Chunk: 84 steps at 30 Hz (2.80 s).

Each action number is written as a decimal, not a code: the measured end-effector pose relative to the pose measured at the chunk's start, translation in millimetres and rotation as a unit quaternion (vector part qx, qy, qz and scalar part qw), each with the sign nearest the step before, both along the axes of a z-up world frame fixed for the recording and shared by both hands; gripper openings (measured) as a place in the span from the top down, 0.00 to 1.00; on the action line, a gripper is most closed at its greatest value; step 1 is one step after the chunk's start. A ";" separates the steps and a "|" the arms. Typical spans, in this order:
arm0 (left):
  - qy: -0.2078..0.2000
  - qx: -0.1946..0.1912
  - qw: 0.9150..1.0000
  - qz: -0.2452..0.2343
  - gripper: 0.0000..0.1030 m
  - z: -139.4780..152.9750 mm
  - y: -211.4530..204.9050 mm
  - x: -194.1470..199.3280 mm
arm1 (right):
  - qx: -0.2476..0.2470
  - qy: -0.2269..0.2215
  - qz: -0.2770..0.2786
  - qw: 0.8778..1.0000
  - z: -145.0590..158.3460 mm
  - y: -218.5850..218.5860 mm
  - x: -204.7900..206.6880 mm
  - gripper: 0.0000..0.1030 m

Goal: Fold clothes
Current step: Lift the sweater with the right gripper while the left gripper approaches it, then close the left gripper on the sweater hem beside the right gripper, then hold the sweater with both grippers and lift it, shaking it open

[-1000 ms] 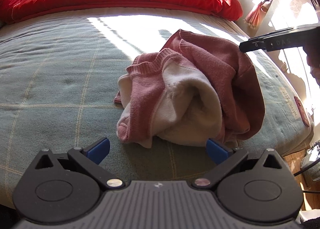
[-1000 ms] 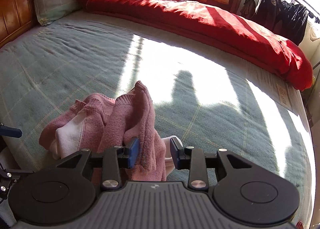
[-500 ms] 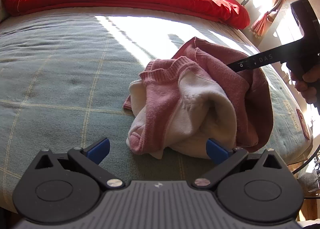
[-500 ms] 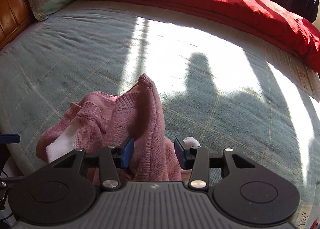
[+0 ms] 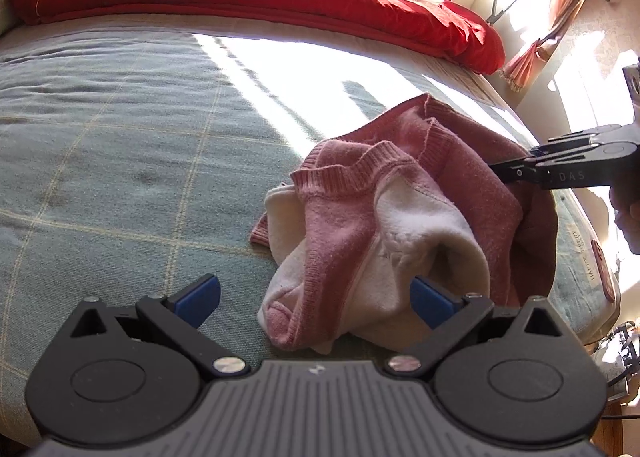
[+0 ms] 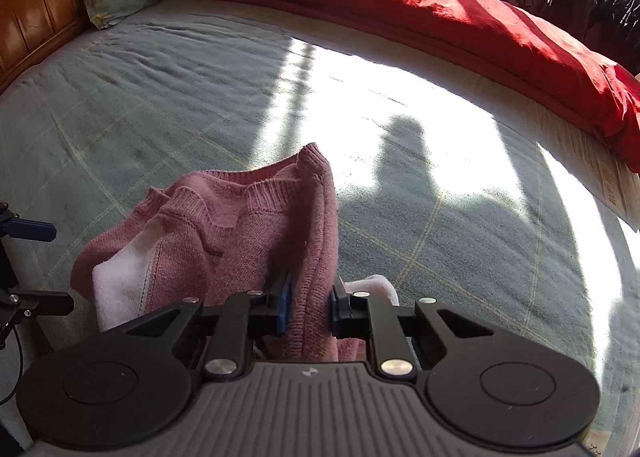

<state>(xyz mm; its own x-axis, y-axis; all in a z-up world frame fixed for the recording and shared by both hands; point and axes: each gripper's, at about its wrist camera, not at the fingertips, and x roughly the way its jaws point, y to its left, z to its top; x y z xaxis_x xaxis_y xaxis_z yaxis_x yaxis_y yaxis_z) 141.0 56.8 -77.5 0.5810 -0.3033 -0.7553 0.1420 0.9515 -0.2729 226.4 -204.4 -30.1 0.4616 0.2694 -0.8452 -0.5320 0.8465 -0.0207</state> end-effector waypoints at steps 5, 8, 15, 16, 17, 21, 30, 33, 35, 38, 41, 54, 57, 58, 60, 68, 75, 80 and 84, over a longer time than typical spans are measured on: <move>-0.016 -0.023 1.000 -0.008 0.34 1.7 6.0 19.0 | 0.003 0.002 -0.005 1.000 -2.2 -7.8 -3.9 0.79; 0.001 -0.046 0.999 -0.016 0.35 -7.0 6.5 30.5 | 0.006 0.004 -0.008 1.000 -4.1 -10.9 -4.6 0.79; 0.068 -0.130 0.989 -0.027 0.43 -38.7 13.5 48.7 | 0.004 0.010 -0.009 1.000 -7.3 -12.8 -0.3 0.79; 0.065 -0.137 0.988 -0.031 0.46 -37.9 14.2 48.3 | 0.004 0.010 -0.009 1.000 -7.5 -13.0 0.1 0.79; 0.061 -0.145 0.987 -0.035 0.46 -37.0 14.8 48.0 | 0.004 0.010 -0.009 1.000 -7.7 -13.1 0.4 0.79; 0.038 -0.168 0.984 -0.050 0.48 -32.0 16.3 49.2 | 0.004 0.011 -0.006 1.000 -9.7 -13.1 1.1 0.79; 0.009 -0.161 0.984 -0.072 0.52 -26.3 8.8 49.6 | 0.007 0.010 -0.002 1.000 -12.1 -12.1 3.5 0.80; 0.014 -0.146 0.987 -0.070 0.70 -25.5 8.6 46.3 | 0.006 0.006 0.005 1.000 -8.7 -11.2 0.6 0.83; 0.017 -0.132 0.989 -0.068 0.77 -24.9 9.3 44.5 | 0.005 0.002 0.007 1.000 -5.6 -12.1 -1.4 0.85; 0.017 -0.115 0.991 -0.064 0.86 -20.4 9.5 40.7 | 0.004 -0.004 0.006 1.000 -0.9 -15.9 -3.7 0.87; 0.008 -0.088 0.994 -0.063 0.89 -11.9 8.0 38.4 | -0.001 -0.014 0.006 1.000 4.0 -19.1 -5.9 0.89; -0.043 -0.006 0.997 -0.065 0.93 32.2 4.6 56.5 | -0.055 -0.067 0.003 0.996 22.7 -33.1 -2.3 0.90; -0.045 -0.021 0.996 -0.078 0.85 36.5 4.3 60.8 | -0.051 -0.069 0.005 0.996 25.0 -35.7 -0.3 0.90; -0.037 -0.023 0.995 -0.086 0.73 35.2 3.6 62.7 | -0.050 -0.069 0.005 0.996 25.5 -36.5 0.1 0.90; -0.034 -0.010 0.997 -0.073 0.59 27.5 5.3 62.3 | -0.050 -0.068 0.006 0.996 24.9 -38.0 -1.1 0.90; 0.092 -0.068 0.993 -0.033 0.55 -32.9 29.4 65.1 | -0.049 -0.057 -0.004 0.997 18.5 -47.0 -6.3 0.90; 0.058 -0.150 0.979 -0.127 0.57 -15.2 11.5 44.1 | -0.045 -0.045 -0.013 0.998 12.4 -54.1 -7.2 0.90; 0.070 -0.102 0.987 -0.100 0.57 -31.7 10.5 53.4 | -0.043 -0.037 -0.020 0.998 6.8 -56.9 -8.8 0.90; 0.096 -0.146 0.980 -0.100 0.57 -40.9 16.3 51.0 | -0.042 -0.033 -0.018 0.998 5.6 -58.9 -12.3 0.89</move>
<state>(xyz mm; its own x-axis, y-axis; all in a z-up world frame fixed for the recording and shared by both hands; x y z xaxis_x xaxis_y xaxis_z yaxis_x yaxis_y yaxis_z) 192.0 73.1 -118.5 0.3441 -0.6156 -0.7090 0.2364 0.7876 -0.5691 214.1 -263.4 -24.6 0.5245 0.1817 -0.8318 -0.4966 0.8589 -0.1255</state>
